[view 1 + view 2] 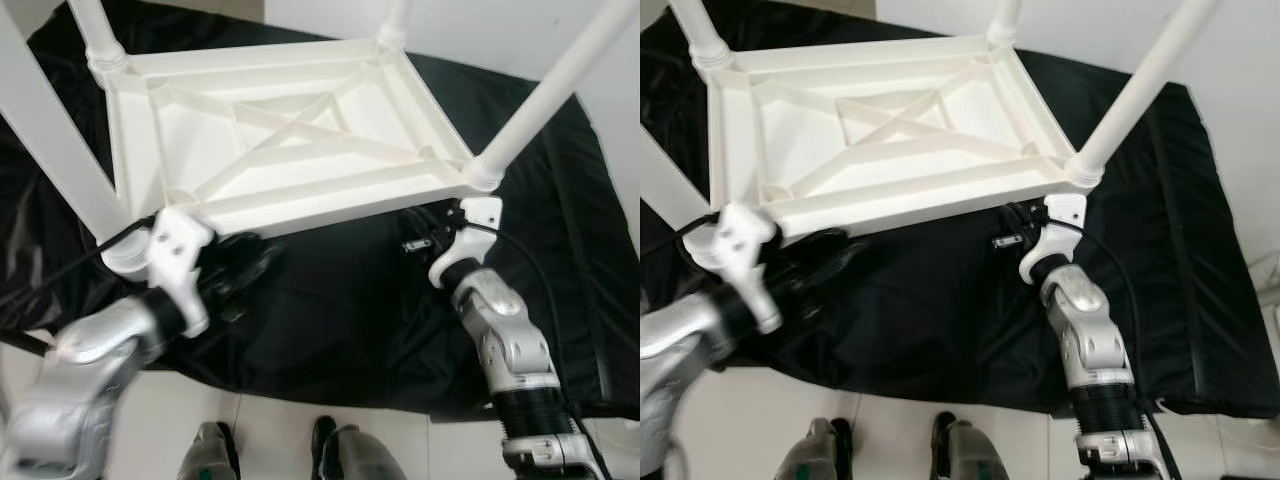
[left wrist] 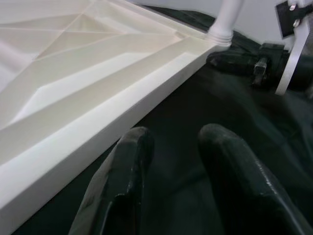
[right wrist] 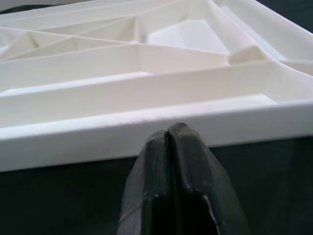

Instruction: Building children table

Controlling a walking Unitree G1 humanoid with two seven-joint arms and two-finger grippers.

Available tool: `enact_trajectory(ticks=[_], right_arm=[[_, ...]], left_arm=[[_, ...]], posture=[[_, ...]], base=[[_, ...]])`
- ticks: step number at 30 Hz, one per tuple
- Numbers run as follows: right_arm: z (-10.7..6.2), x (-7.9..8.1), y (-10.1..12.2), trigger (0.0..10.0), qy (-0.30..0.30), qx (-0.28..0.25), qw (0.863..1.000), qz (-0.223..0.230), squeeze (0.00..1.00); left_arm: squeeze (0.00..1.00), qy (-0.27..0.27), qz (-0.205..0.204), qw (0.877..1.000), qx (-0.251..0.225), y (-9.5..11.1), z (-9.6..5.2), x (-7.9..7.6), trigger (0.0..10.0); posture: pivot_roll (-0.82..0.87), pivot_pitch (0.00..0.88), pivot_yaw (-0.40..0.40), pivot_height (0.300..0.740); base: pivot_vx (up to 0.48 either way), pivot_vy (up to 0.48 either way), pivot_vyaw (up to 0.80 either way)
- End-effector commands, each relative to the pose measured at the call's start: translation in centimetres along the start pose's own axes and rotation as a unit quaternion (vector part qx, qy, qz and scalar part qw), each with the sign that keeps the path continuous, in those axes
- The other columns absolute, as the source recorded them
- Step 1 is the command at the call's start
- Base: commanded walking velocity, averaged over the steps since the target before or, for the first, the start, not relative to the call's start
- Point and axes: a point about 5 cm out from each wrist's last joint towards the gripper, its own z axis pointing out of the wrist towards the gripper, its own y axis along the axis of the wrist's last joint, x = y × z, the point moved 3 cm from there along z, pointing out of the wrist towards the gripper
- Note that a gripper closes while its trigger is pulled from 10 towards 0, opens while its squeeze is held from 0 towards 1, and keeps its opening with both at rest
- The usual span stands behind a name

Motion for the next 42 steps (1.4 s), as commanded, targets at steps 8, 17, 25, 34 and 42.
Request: enact_trajectory(ticks=[8,17,25,34,42], right_arm=[[1.7,0.8,-0.6,10.0,0.033,0.002,0.999,-0.010,0.00],[2.5,1.1,-0.4,10.0,0.041,-0.009,0.999,-0.012,0.00],[2.5,1.7,-0.6,10.0,0.046,-0.017,0.999,-0.005,0.00],[2.3,2.0,-0.8,10.0,0.045,-0.022,0.999,0.002,0.00],[2.0,1.8,-0.6,10.0,0.030,-0.029,0.999,0.011,0.00]], left_arm=[[0.00,-0.129,-0.042,0.988,0.068,-0.1,-5.1,-2.7,10.0],[0.00,-0.008,0.005,0.979,0.205,-1.0,-10.2,3.7,10.0],[0.00,0.076,0.066,0.956,0.275,-1.6,-11.8,7.8,10.0],[0.00,0.257,0.152,0.925,0.237,-1.3,-9.0,14.6,10.0],[0.00,0.318,0.170,0.920,0.155,-0.3,-5.5,16.9,10.0]], posture=[[0.26,0.216,-0.136,0.740],[0.29,0.210,-0.125,0.740],[0.28,0.205,-0.116,0.740],[0.23,0.191,-0.115,0.740],[0.19,0.195,-0.121,0.740]], base=[[0.000,0.000,0.00],[0.000,0.000,0.00],[0.000,0.000,0.00],[0.000,0.000,0.00],[0.000,0.000,0.00]])
